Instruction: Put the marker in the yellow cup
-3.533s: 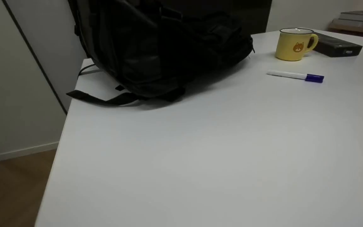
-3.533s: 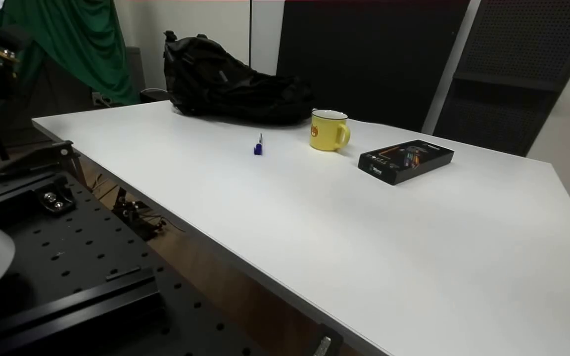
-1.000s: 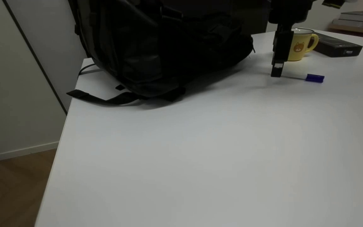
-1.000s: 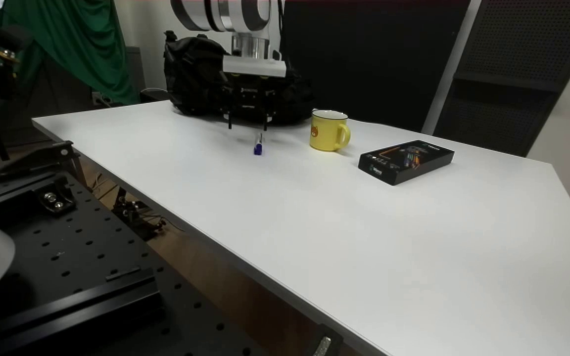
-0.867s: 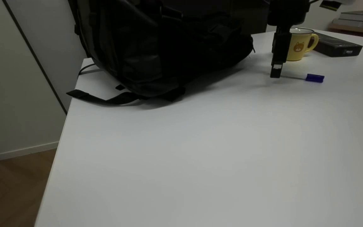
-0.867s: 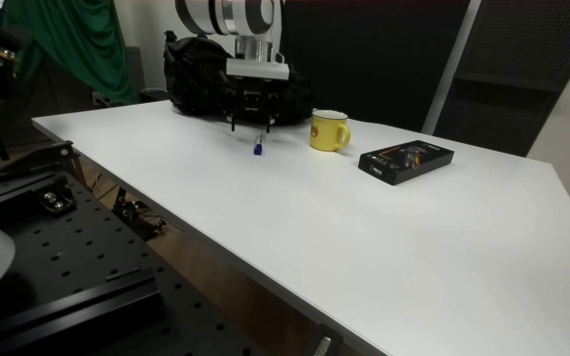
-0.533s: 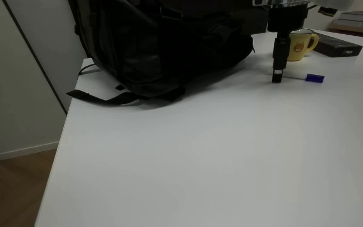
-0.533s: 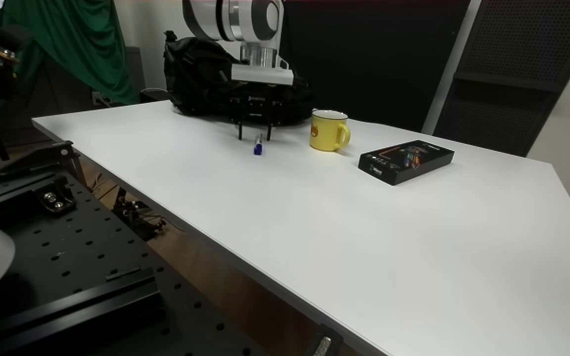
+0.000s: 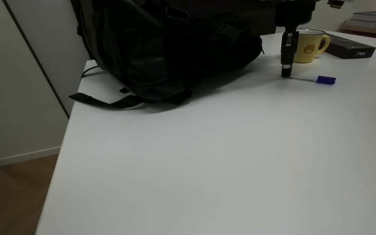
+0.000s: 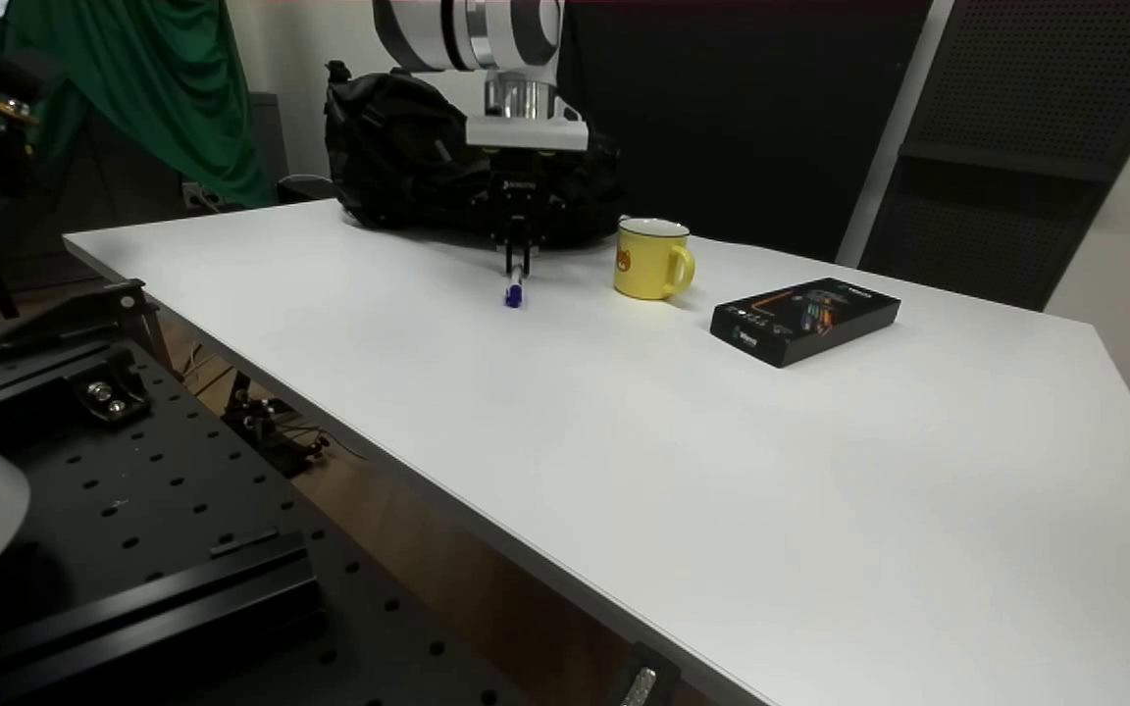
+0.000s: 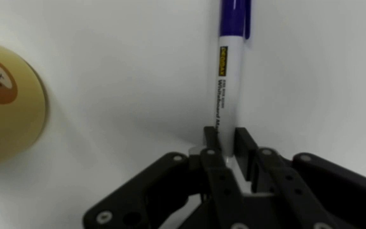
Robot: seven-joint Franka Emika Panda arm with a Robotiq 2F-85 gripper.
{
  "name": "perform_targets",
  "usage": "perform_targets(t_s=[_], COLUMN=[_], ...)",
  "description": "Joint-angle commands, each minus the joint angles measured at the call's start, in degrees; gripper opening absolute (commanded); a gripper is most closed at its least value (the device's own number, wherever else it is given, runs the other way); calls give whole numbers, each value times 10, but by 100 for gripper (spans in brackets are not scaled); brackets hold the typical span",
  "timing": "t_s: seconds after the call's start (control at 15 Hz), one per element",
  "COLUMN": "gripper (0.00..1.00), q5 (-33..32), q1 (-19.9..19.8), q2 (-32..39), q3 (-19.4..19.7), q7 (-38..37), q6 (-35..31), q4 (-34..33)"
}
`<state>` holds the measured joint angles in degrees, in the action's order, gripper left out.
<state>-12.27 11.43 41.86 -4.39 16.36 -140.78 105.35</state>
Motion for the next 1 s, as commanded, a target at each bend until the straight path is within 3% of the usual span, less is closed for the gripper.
perform_targets(t_s=[0.0,0.4,0.6,0.73,0.93], gripper=[1,4,4,4,4], q5=[-21,-12,54,128,205], q1=[21,32,1,-39,-80], q2=[-8,-52,-92,-103,-104], q3=[11,4,-21,-51,-63], q7=[-55,-99,-120,-76,-48], q6=[38,81,43,67,85], q4=[-23,-43,-24,-32,-52])
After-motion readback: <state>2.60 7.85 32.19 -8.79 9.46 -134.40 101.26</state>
